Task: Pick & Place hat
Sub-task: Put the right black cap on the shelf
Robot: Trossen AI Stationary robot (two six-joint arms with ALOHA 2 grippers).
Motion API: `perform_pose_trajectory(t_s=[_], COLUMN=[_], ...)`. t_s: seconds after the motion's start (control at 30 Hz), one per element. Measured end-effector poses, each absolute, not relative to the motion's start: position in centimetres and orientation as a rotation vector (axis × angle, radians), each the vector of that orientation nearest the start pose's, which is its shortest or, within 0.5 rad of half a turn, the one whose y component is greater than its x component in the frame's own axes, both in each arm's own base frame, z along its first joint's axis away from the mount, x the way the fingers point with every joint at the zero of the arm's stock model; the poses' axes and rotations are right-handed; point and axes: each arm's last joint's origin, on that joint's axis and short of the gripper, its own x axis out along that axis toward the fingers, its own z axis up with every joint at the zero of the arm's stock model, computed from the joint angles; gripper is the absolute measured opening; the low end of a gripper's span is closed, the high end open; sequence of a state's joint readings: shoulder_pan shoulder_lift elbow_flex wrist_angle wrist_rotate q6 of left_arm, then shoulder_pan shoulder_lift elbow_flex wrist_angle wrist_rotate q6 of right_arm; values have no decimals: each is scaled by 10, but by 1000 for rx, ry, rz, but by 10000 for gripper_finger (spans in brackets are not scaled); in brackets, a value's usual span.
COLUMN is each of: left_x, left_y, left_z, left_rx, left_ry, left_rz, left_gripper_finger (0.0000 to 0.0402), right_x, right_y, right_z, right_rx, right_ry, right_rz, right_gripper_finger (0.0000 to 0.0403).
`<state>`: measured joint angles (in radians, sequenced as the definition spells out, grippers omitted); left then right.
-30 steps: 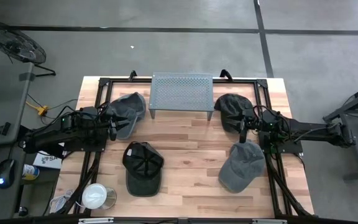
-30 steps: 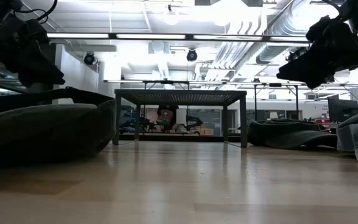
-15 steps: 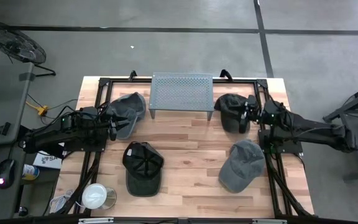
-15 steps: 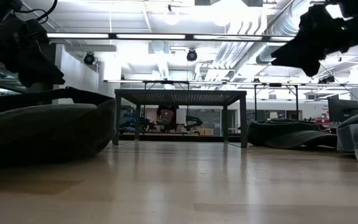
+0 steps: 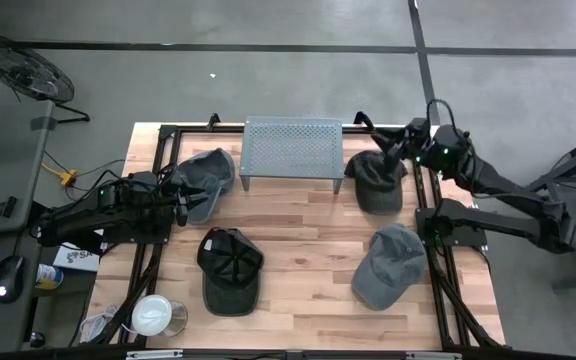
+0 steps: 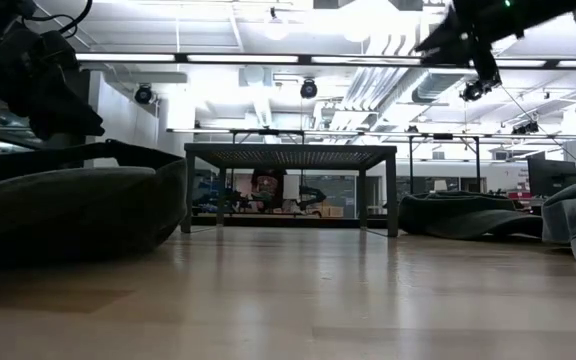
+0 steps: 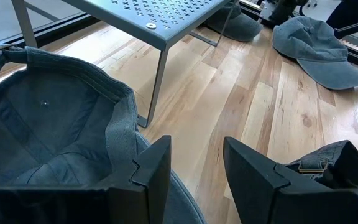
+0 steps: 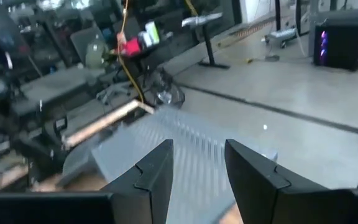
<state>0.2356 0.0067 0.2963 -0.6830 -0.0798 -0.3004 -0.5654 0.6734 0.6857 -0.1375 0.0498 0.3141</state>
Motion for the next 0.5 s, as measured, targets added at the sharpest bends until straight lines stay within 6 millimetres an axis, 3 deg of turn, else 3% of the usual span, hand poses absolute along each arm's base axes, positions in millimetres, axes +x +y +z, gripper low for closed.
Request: perform_pose_trajectory(t_s=[0.27,0.5], left_x=[61,61], left_y=[17,17], left_z=[196,196], left_rx=[-325,-325], left_ry=[344,344], left_rz=[368,368], left_gripper_finger=[145,145], right_x=[131,129], right_y=[-83,-81], right_z=[358,381], right_rx=[280,151], right_ry=[87,473], right_rz=[-557,-507], right_gripper_finger=[138,138])
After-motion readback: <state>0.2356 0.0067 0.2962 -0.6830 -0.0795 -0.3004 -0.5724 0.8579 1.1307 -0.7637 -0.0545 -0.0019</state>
